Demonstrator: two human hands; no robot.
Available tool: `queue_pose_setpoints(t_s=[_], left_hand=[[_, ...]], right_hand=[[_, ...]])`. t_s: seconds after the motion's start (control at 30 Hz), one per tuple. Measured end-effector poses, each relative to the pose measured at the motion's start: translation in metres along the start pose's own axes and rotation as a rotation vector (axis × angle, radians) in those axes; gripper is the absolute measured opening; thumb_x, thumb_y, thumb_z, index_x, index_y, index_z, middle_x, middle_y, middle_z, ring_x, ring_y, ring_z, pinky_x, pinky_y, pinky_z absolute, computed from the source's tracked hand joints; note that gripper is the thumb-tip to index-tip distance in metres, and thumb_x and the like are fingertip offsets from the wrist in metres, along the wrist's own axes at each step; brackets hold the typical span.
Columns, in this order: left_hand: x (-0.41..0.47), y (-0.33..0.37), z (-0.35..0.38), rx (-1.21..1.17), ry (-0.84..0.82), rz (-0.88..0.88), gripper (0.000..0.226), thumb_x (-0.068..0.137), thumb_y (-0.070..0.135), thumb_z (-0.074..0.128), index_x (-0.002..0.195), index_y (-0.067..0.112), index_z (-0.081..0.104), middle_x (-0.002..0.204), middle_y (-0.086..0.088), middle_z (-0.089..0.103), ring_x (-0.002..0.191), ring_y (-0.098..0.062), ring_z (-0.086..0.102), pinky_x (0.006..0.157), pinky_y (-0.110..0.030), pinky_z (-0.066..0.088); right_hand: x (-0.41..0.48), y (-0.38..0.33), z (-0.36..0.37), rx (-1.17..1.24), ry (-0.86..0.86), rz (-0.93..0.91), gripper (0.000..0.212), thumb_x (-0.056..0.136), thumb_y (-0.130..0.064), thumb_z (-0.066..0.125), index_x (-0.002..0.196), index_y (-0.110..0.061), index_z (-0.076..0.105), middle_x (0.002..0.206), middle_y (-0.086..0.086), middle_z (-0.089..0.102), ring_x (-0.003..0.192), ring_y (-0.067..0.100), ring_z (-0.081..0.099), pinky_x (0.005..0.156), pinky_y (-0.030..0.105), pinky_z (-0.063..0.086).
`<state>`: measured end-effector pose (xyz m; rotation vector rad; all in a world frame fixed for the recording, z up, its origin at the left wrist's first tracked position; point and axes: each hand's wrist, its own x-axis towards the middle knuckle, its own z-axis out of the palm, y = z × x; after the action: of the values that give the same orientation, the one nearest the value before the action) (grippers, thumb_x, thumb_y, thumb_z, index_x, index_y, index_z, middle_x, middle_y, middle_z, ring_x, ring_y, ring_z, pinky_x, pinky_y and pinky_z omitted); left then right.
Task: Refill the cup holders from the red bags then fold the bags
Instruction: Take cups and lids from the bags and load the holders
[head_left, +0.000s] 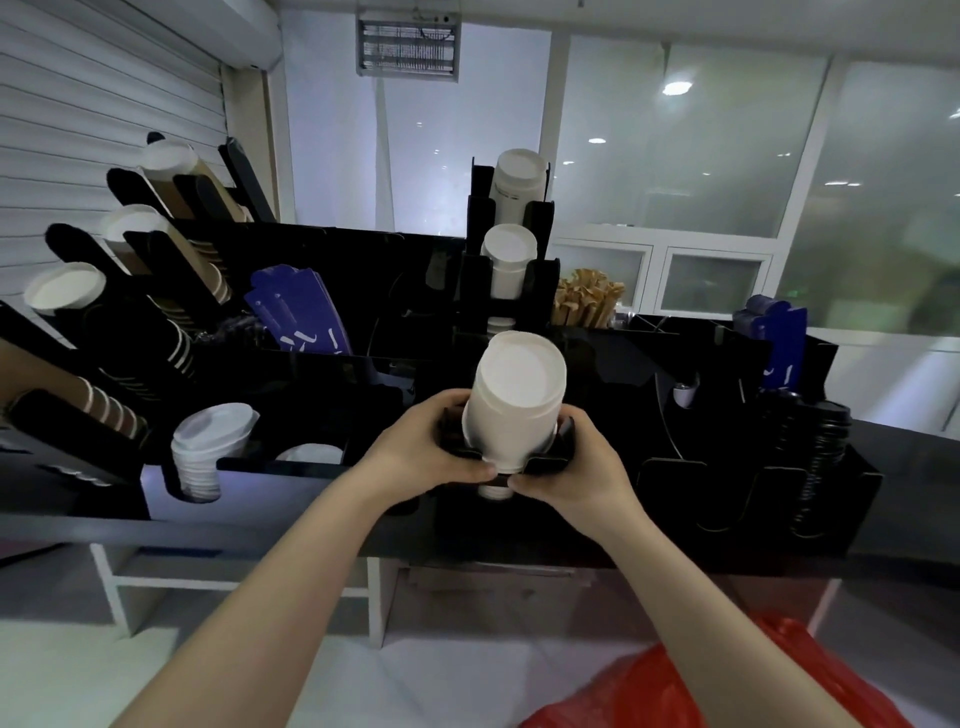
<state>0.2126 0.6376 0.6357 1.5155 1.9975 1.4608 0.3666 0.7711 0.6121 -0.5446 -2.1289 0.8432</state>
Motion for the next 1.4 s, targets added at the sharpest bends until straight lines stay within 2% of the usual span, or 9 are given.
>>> queue_pose_setpoints(t_s=[0.23, 0.37, 0.53, 0.67, 0.77, 1.0, 1.23, 1.3, 1.4], left_hand=[[0.003, -0.001, -0.005, -0.112, -0.090, 0.011, 0.061, 0.062, 0.011, 0.087, 0.112, 0.033, 0.058, 0.107, 0.007, 0.068, 0.100, -0.002, 0.063, 0.082, -0.017, 0.048], [0.000, 0.003, -0.016, -0.270, -0.183, -0.103, 0.066, 0.057, 0.040, 0.081, 0.118, 0.029, 0.062, 0.113, -0.001, 0.067, 0.110, -0.019, 0.060, 0.095, -0.034, 0.043], [0.001, 0.003, -0.017, -0.361, -0.183, -0.213, 0.034, 0.066, 0.059, 0.066, 0.096, 0.044, 0.070, 0.096, 0.012, 0.072, 0.085, -0.005, 0.067, 0.083, -0.033, 0.042], [0.005, 0.002, -0.017, -0.345, -0.190, -0.249, 0.050, 0.055, 0.075, 0.069, 0.094, 0.044, 0.071, 0.101, 0.014, 0.071, 0.103, -0.011, 0.062, 0.104, -0.042, 0.036], [0.008, 0.006, -0.023, -0.317, -0.282, -0.288, 0.074, 0.049, 0.082, 0.069, 0.105, 0.033, 0.070, 0.113, 0.008, 0.069, 0.115, -0.014, 0.059, 0.114, -0.047, 0.025], [0.017, 0.022, -0.032, -0.194, -0.357, -0.331, 0.076, 0.067, 0.073, 0.056, 0.115, 0.016, 0.066, 0.114, -0.001, 0.070, 0.113, -0.016, 0.061, 0.114, -0.047, 0.026], [0.017, 0.046, -0.032, -0.140, -0.362, -0.296, 0.084, 0.043, 0.092, 0.055, 0.084, 0.022, 0.078, 0.081, 0.004, 0.074, 0.077, -0.009, 0.070, 0.093, -0.037, 0.045], [0.014, 0.051, -0.031, -0.111, -0.348, -0.305, 0.096, 0.039, 0.095, 0.053, 0.093, 0.018, 0.074, 0.073, 0.004, 0.071, 0.074, -0.011, 0.069, 0.093, -0.038, 0.045], [0.008, 0.054, -0.025, -0.104, -0.274, -0.313, 0.105, 0.043, 0.094, 0.047, 0.110, 0.016, 0.065, 0.093, -0.004, 0.071, 0.093, -0.019, 0.065, 0.100, -0.040, 0.042]], right_hand=[[0.003, 0.000, -0.004, -0.081, -0.029, 0.003, 0.070, 0.057, -0.031, 0.087, 0.113, -0.039, 0.045, 0.091, -0.028, 0.053, 0.093, 0.007, 0.055, 0.070, 0.020, 0.040], [0.006, -0.006, -0.007, -0.155, -0.061, 0.008, 0.076, 0.057, -0.035, 0.087, 0.121, -0.038, 0.045, 0.093, -0.029, 0.051, 0.098, 0.008, 0.053, 0.082, 0.029, 0.042], [0.005, -0.011, -0.011, -0.041, -0.106, 0.008, 0.085, 0.057, -0.025, 0.088, 0.128, -0.035, 0.043, 0.111, -0.020, 0.057, 0.112, 0.013, 0.055, 0.095, 0.036, 0.046], [0.007, -0.011, -0.018, 0.062, -0.182, 0.094, 0.087, 0.059, -0.020, 0.089, 0.135, -0.018, 0.047, 0.120, -0.010, 0.060, 0.113, 0.012, 0.056, 0.097, 0.032, 0.045], [0.012, -0.016, -0.025, -0.001, -0.256, 0.087, 0.047, 0.060, -0.021, 0.088, 0.103, -0.021, 0.068, 0.096, -0.010, 0.071, 0.093, 0.005, 0.064, 0.080, 0.024, 0.048], [0.020, -0.022, -0.032, -0.155, -0.325, 0.064, 0.045, 0.059, -0.031, 0.088, 0.099, -0.020, 0.070, 0.095, -0.008, 0.072, 0.093, 0.010, 0.064, 0.085, 0.029, 0.051], [0.019, -0.025, -0.035, -0.131, -0.296, 0.059, 0.053, 0.059, -0.027, 0.088, 0.107, -0.018, 0.066, 0.103, -0.006, 0.069, 0.098, 0.013, 0.063, 0.089, 0.034, 0.051], [0.016, -0.030, -0.040, -0.045, -0.385, 0.079, 0.050, 0.065, -0.027, 0.086, 0.109, -0.025, 0.064, 0.106, -0.012, 0.068, 0.100, 0.006, 0.062, 0.088, 0.028, 0.049], [0.006, -0.042, -0.045, 0.038, -0.455, 0.064, 0.054, 0.069, -0.044, 0.081, 0.117, -0.038, 0.058, 0.109, -0.028, 0.061, 0.100, -0.012, 0.055, 0.074, 0.008, 0.043]])
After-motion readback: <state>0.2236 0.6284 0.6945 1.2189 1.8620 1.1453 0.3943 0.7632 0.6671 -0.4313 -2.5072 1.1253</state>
